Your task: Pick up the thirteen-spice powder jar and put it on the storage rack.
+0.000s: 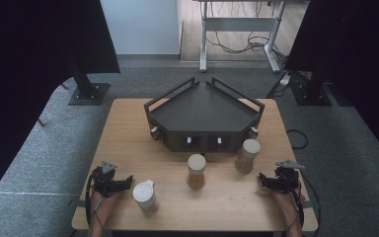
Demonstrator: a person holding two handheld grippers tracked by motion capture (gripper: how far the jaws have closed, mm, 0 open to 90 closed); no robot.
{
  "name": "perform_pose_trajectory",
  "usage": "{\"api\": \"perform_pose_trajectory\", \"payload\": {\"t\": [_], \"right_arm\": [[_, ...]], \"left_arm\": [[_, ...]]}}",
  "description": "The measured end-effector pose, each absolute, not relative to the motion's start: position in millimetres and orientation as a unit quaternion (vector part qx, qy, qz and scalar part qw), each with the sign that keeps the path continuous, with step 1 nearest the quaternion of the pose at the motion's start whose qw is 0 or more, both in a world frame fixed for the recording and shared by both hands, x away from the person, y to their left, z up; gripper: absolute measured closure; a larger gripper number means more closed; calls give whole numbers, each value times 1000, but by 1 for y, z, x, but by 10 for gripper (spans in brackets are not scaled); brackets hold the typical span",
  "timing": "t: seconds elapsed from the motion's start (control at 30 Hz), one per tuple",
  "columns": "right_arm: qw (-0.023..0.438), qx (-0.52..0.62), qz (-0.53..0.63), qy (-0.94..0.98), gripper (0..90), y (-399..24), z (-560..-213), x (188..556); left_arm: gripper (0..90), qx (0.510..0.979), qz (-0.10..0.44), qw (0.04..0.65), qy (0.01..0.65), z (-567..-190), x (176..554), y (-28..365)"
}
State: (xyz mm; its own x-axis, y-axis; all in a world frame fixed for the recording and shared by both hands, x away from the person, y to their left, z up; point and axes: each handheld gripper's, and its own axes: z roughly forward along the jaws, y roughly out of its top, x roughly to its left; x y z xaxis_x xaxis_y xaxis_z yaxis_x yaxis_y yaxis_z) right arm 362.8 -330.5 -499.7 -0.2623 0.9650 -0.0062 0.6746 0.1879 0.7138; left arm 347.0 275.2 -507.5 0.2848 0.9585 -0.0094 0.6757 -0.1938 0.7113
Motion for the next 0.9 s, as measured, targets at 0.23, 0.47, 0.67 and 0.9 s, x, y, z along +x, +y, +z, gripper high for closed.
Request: {"api": "perform_pose_trajectory", "payload": {"t": [0.23, 0.47, 0.67, 0.9], "right_arm": [[237, 559, 306, 733, 88, -330, -500, 362], [236, 557, 307, 735, 88, -330, -500, 362], [236, 556, 307, 736, 88, -330, -500, 362], [236, 554, 308, 736, 88, -330, -500, 361]], "left_arm": [[93, 735, 221, 331, 549, -507, 344, 279], [94, 726, 240, 353, 540, -499, 340, 278], [97, 725, 256, 364, 526, -494, 337, 276], [97, 718, 262, 377, 524, -488, 334, 279]]}}
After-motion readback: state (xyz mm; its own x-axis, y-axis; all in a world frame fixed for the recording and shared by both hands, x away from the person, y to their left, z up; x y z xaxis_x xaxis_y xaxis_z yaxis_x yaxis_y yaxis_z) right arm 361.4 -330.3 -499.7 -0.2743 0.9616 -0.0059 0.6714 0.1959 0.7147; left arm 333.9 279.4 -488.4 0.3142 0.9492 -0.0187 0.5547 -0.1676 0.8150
